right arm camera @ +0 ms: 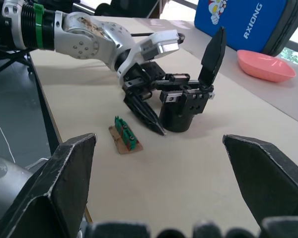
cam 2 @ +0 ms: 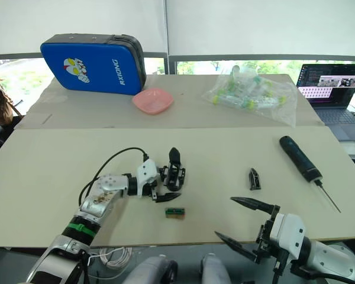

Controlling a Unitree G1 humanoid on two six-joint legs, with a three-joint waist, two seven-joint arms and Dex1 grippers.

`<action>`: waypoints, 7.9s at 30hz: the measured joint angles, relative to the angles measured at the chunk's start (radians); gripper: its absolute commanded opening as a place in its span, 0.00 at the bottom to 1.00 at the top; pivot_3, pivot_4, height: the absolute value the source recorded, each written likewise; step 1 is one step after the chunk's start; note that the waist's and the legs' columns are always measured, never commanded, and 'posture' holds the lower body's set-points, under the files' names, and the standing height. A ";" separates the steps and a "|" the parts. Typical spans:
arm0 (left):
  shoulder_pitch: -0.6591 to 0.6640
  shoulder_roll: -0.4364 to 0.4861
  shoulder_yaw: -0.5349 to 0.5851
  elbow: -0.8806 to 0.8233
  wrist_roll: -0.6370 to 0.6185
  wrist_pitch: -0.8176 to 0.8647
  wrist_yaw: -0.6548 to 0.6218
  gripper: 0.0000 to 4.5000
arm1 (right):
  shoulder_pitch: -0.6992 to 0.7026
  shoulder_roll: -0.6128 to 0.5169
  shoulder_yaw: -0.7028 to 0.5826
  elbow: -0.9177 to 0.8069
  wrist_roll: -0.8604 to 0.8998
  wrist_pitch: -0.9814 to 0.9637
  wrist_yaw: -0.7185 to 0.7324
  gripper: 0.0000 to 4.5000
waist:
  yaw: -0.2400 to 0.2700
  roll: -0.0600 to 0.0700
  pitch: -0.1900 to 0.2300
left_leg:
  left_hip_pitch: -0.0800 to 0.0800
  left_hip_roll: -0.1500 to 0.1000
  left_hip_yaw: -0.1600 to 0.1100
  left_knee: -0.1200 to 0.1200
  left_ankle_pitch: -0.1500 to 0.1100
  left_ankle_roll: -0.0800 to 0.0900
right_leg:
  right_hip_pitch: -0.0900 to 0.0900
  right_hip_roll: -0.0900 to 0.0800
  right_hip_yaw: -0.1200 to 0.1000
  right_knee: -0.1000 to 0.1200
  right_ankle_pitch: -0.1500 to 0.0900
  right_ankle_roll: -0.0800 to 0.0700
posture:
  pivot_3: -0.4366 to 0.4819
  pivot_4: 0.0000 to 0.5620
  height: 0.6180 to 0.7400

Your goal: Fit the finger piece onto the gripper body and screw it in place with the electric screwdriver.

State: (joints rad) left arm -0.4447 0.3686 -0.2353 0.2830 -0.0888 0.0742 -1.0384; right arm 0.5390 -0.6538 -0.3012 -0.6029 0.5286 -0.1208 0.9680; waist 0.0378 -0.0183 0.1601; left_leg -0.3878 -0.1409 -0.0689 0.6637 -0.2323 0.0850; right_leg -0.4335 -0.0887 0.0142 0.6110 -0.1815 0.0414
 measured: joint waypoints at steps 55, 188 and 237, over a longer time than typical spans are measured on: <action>0.095 0.255 0.297 -0.443 -0.490 0.241 -0.173 1.00 | -0.915 0.029 0.004 0.280 0.260 1.725 -1.116 0.83 | -0.001 -0.002 0.000 | -0.014 0.001 0.003 0.000 0.004 0.002 | -0.015 -0.003 -0.001 0.001 0.007 -0.007 | 0.48 0.27 1.00; -0.360 0.134 0.200 -0.209 -0.655 0.643 -0.309 0.96 | -1.194 0.036 0.230 0.064 0.674 1.538 -0.529 0.09 | -0.029 -0.003 0.002 | -0.022 0.001 0.003 0.005 0.011 -0.002 | -0.023 -0.003 0.000 0.002 0.009 -0.007 | 0.48 0.27 1.00; -0.202 -0.063 0.062 0.439 -0.057 -0.310 -0.277 0.74 | -0.959 0.089 0.428 0.220 0.034 0.626 -0.008 0.09 | -0.022 -0.003 0.002 | -0.019 0.000 0.007 0.016 -0.001 0.003 | -0.021 -0.002 -0.002 0.002 0.014 0.000 | 0.48 0.27 1.00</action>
State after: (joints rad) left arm -0.6465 0.3059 -0.1729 0.7219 -0.1461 -0.2359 -1.3154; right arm -0.4200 -0.5643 0.1271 -0.3827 0.5627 0.5048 0.9596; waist 0.0154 -0.0210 0.1619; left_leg -0.4072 -0.1405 -0.0618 0.6793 -0.2328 0.0879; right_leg -0.4548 -0.0910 0.0121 0.6128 -0.1679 0.0416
